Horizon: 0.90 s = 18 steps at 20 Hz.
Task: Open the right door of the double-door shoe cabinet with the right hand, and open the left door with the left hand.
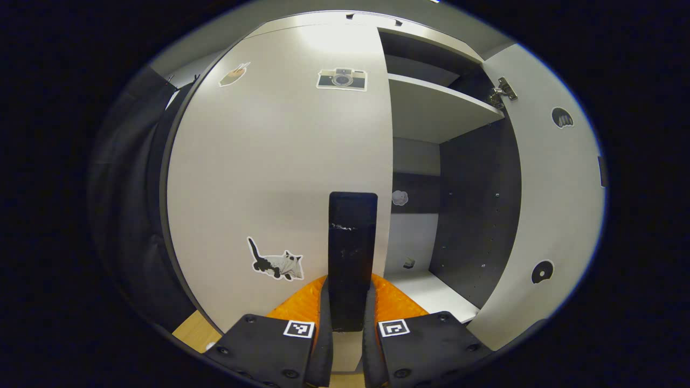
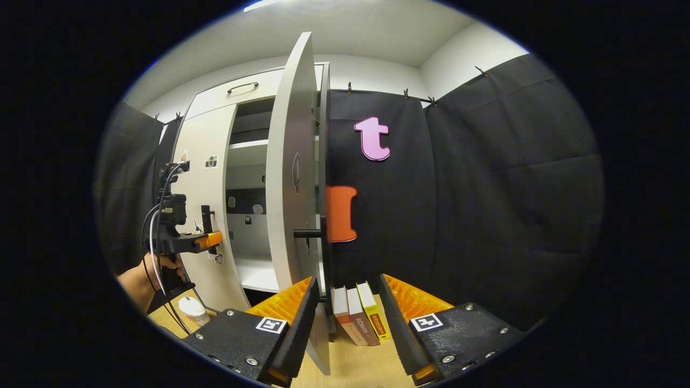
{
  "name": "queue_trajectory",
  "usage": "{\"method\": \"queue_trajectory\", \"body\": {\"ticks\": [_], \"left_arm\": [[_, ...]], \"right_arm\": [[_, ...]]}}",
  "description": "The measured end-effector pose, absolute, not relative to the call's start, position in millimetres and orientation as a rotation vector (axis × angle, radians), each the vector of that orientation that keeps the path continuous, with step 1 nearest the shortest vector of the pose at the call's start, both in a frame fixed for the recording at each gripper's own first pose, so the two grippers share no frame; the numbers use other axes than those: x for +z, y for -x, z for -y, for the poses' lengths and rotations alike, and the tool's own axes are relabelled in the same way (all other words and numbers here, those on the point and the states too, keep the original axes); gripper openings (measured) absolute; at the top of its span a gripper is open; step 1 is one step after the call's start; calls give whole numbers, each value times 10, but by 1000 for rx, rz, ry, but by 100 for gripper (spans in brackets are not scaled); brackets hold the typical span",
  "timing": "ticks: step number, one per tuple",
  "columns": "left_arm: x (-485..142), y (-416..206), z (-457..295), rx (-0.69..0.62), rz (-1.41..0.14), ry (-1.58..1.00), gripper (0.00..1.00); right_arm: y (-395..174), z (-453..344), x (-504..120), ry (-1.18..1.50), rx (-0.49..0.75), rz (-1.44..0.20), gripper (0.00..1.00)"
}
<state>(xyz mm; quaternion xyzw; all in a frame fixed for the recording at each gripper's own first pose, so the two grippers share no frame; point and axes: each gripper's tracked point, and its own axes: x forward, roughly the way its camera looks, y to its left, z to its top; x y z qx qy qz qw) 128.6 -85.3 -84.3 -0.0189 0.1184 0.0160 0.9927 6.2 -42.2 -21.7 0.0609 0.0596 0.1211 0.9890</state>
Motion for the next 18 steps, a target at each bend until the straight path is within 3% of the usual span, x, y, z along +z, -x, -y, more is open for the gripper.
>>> {"method": "queue_trajectory", "body": {"ticks": [8, 9, 10, 13, 14, 15, 16, 18], "left_arm": [[-839, -1076, 802, 47, -268, 56, 29], [-835, -1029, 786, 51, -268, 54, 29], [-824, -996, 772, 57, -270, 50, 29], [-801, -906, 715, 74, -286, 68, 29], [-794, -829, 694, 81, -288, 74, 29], [-797, -800, 682, 85, -287, 74, 29], [-789, -793, 664, 84, -283, 76, 29], [-784, -776, 657, 85, -278, 100, 25]], "right_arm": [[-56, 288, -174, -125, 302, -115, 70], [-75, 256, -163, -131, 311, -111, 75], [-70, 221, -147, -137, 325, -107, 70], [-16, 184, -106, -135, 344, -90, 70], [-11, 154, -87, -134, 352, -83, 75], [-18, 122, -77, -134, 360, -76, 65], [-21, 102, -73, -132, 363, -73, 70], [-4, 20, -44, -130, 378, -61, 70]]}}
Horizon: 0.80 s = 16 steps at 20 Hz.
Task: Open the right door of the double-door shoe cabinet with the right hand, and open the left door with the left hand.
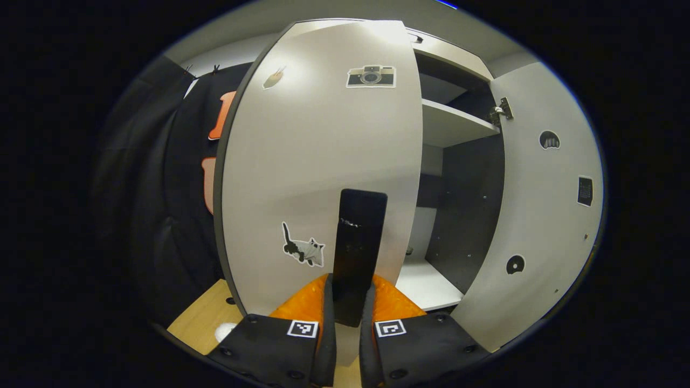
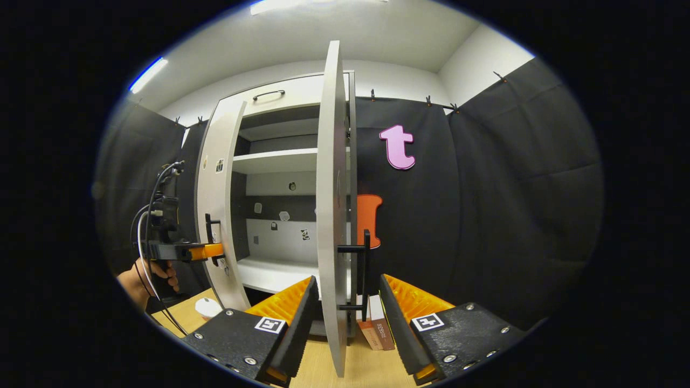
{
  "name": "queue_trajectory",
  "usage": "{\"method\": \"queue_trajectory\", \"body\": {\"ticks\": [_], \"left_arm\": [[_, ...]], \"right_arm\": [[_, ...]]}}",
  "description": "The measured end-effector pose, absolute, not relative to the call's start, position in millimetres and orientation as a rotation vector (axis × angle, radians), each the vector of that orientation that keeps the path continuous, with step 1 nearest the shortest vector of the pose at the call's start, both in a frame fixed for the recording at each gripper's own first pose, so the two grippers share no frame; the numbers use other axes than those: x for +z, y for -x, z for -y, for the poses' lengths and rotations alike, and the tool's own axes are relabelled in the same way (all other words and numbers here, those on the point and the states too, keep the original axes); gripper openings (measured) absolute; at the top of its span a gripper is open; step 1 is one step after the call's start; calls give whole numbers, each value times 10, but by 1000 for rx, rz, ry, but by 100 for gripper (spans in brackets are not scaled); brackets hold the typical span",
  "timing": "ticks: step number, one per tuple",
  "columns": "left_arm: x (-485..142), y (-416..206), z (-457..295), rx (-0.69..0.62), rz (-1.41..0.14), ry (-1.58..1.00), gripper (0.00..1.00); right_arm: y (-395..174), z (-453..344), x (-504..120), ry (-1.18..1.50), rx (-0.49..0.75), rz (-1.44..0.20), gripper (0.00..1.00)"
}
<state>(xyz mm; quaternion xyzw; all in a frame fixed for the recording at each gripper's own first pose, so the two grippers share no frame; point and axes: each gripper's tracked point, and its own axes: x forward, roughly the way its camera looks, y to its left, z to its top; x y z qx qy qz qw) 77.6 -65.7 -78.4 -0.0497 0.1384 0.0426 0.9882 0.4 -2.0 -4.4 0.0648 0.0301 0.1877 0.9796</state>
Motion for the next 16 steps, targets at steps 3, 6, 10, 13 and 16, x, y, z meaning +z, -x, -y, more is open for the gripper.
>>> {"method": "queue_trajectory", "body": {"ticks": [3, 6, 10, 13, 16], "left_arm": [[-783, -726, 613, 98, -287, 87, 24], [-777, -688, 575, 105, -293, 99, 24], [-754, -605, 508, 120, -293, 123, 23], [-742, -532, 451, 139, -300, 110, 24], [-727, -468, 386, 167, -308, 111, 22]], "right_arm": [[43, -110, -7, -120, 420, -42, 70], [56, -293, 51, -106, 456, -19, 70], [-27, -348, 97, -65, 430, 6, 73], [-44, -328, 232, -78, 416, 50, 74], [-33, -311, 356, -78, 413, 99, 74]]}}
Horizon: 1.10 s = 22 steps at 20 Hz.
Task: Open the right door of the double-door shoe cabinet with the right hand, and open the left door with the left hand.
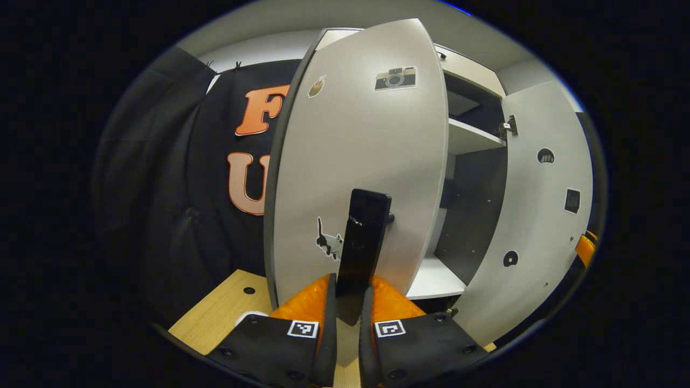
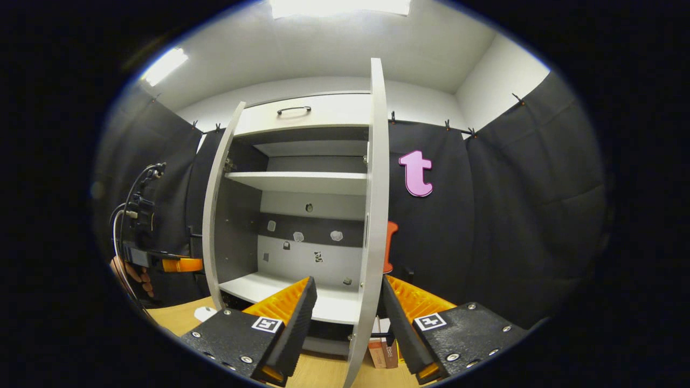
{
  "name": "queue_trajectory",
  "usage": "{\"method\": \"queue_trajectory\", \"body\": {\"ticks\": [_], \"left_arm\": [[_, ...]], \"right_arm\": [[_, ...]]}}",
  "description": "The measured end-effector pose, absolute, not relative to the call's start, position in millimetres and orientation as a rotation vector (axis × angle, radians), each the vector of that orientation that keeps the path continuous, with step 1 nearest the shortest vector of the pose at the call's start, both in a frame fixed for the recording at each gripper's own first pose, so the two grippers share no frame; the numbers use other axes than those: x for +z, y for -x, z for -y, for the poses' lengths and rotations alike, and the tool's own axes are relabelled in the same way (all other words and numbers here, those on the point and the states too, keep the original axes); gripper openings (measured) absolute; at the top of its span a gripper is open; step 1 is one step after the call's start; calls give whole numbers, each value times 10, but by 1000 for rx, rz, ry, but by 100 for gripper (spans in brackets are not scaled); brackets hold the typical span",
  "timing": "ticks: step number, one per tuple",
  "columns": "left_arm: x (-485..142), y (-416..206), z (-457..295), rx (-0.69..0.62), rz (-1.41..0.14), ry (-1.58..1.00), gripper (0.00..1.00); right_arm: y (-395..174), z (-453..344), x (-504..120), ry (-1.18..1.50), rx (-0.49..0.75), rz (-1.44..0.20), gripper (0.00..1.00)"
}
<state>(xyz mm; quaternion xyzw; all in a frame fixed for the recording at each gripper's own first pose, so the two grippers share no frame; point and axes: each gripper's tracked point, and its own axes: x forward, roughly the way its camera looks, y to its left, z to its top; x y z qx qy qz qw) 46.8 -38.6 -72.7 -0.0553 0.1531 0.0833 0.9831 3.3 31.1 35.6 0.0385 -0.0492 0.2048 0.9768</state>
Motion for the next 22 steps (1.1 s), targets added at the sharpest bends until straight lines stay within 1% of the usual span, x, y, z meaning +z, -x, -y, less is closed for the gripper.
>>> {"method": "queue_trajectory", "body": {"ticks": [2, 3, 4, 5, 6, 7, 8, 9, 10, 11, 12, 14, 17, 18, 19, 20, 22], "left_arm": [[-718, -424, 321, 191, -304, 96, 24], [-703, -416, 269, 206, -297, 92, 17], [-699, -395, 229, 225, -299, 87, 17], [-695, -365, 182, 249, -298, 86, 17], [-685, -338, 130, 273, -299, 76, 17], [-682, -312, 65, 298, -297, 65, 14], [-675, -291, -1, 322, -295, 47, 14], [-657, -263, -79, 348, -292, 36, 12], [-667, -241, -145, 375, -296, 30, 12], [-669, -211, -184, 394, -300, 27, 11], [-677, -187, -211, 409, -305, 29, 11], [-673, -128, -297, 441, -312, 13, 11], [-659, -58, -484, 501, -307, -11, 7], [-634, -26, -553, 530, -301, -21, 8], [-610, 8, -613, 556, -294, -30, 8], [-605, 11, -631, 563, -283, -26, 8], [-543, 29, -642, 580, -258, -43, 8]], "right_arm": [[-47, -312, 343, -46, 403, 107, 75], [-52, -321, 344, -30, 397, 111, 75], [-48, -319, 333, -15, 391, 116, 79], [-66, -319, 328, -5, 384, 117, 75], [-63, -321, 321, 3, 380, 117, 76], [-74, -329, 326, 5, 377, 115, 77], [-70, -327, 326, 4, 379, 114, 80], [-84, -328, 339, 3, 378, 112, 78], [-77, -323, 341, 3, 377, 110, 81], [-89, -328, 340, 5, 375, 109, 79], [-84, -325, 338, 8, 370, 109, 81], [-90, -319, 340, 21, 358, 110, 79], [-100, -314, 337, 33, 347, 104, 79], [-88, -313, 340, 30, 347, 100, 79], [-85, -318, 343, 25, 350, 97, 82], [-72, -313, 357, 22, 358, 102, 79], [-73, -264, 418, 41, 355, 121, 79]]}}
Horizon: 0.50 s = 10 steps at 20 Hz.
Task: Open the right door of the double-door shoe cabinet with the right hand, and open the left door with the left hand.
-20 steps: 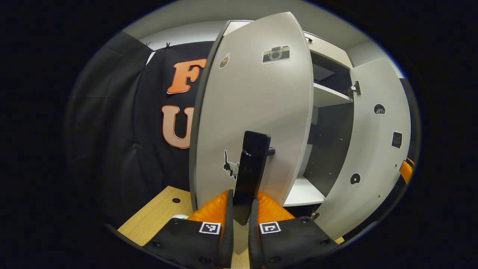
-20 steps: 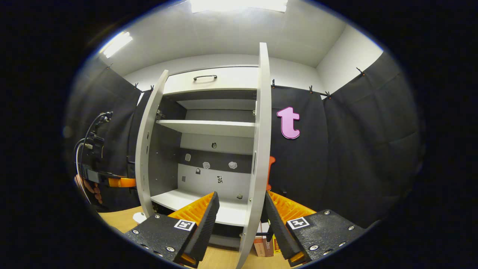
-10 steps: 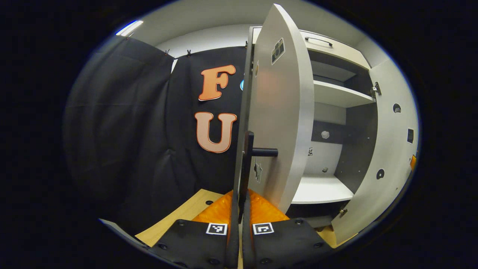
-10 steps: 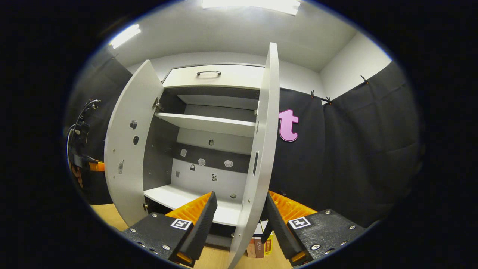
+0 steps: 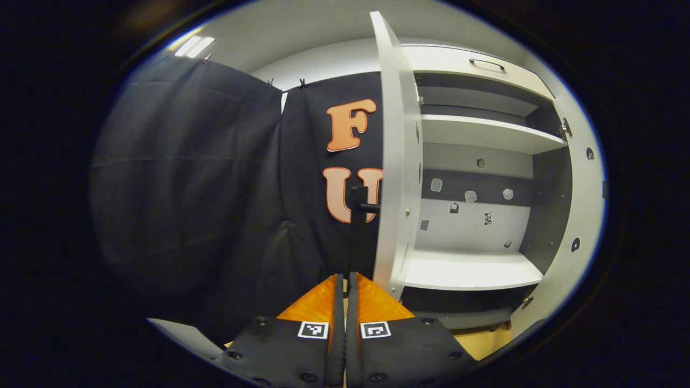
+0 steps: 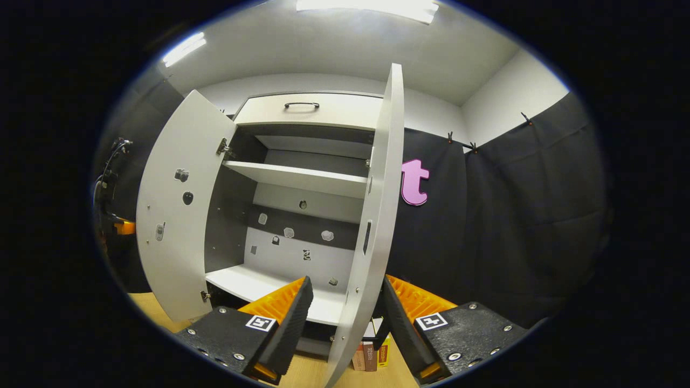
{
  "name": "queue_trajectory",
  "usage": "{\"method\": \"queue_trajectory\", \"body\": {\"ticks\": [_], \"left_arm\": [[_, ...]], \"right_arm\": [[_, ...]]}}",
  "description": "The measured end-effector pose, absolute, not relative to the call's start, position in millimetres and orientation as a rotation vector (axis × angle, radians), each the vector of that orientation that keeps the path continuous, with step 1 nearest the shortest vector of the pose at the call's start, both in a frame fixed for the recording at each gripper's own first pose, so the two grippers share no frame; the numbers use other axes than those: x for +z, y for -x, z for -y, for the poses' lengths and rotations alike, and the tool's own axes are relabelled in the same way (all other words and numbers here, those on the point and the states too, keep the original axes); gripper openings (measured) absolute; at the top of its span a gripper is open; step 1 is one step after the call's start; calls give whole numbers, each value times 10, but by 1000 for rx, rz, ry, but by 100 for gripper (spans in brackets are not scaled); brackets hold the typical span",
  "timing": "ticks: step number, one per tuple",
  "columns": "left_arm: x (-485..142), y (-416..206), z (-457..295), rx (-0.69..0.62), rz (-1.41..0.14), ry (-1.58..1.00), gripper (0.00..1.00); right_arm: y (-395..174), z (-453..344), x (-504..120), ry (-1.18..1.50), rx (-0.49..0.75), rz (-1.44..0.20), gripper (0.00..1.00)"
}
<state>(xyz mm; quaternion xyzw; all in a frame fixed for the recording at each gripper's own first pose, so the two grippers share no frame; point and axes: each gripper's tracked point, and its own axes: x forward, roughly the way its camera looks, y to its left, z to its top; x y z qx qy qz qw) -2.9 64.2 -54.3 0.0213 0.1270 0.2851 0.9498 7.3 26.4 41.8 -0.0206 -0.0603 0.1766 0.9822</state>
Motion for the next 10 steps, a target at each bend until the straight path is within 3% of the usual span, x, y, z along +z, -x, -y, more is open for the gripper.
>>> {"method": "queue_trajectory", "body": {"ticks": [4, 5, 8, 10], "left_arm": [[-485, -36, -510, 526, -224, -31, 9], [-469, -25, -441, 512, -221, -29, 17], [-428, -74, -376, 475, -203, -49, 25], [-412, -122, -296, 446, -189, -44, 43]], "right_arm": [[35, -272, 591, 32, 373, 165, 81], [72, -314, 609, 25, 383, 169, 81], [128, -379, 543, 32, 403, 151, 82], [167, -413, 552, 25, 409, 148, 82]]}}
